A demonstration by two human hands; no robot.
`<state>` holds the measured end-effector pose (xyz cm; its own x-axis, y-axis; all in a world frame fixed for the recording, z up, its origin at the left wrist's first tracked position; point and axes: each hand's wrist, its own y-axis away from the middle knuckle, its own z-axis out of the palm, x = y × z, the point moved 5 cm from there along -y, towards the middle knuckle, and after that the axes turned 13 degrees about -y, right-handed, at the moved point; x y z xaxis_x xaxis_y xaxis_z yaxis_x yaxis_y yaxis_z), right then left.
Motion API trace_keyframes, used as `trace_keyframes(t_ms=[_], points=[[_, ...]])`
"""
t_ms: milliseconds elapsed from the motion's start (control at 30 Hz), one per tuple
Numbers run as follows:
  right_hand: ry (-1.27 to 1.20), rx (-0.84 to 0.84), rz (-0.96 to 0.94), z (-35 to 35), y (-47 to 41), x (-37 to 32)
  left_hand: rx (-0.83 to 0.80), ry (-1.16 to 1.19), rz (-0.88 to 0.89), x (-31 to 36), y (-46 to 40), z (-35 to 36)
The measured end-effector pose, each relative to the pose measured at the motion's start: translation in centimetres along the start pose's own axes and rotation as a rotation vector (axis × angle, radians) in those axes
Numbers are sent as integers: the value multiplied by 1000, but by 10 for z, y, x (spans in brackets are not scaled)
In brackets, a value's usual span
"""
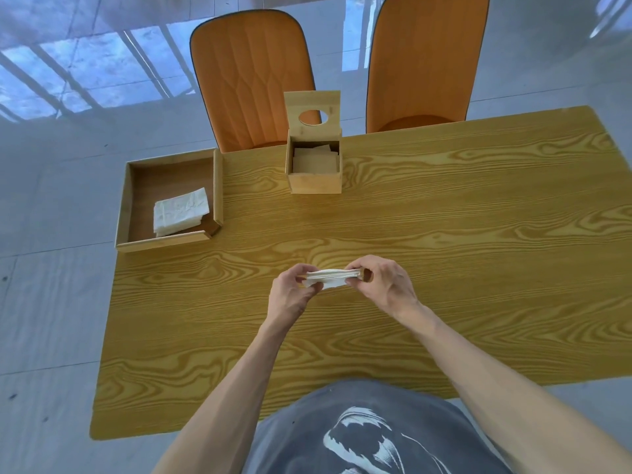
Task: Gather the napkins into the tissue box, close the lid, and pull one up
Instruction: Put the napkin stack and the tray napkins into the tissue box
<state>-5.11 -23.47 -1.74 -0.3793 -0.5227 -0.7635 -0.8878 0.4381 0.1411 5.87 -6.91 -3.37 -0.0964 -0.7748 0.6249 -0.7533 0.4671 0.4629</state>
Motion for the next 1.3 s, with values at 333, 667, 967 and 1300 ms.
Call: trace_keyframes(t_ms=[333,667,967,1300], points=[[-101,-19,41,-1,-12,8,-25,74,2,-4,-13,-8],[-252,75,-1,-38,-94,-30,85,144,129,45,-76,-70],[-302,203,39,-61,-176,-60,219,114,111,90,-143,-117],[-316,339,151,-58,-215,-50,252,93,21,106,-185,-120]])
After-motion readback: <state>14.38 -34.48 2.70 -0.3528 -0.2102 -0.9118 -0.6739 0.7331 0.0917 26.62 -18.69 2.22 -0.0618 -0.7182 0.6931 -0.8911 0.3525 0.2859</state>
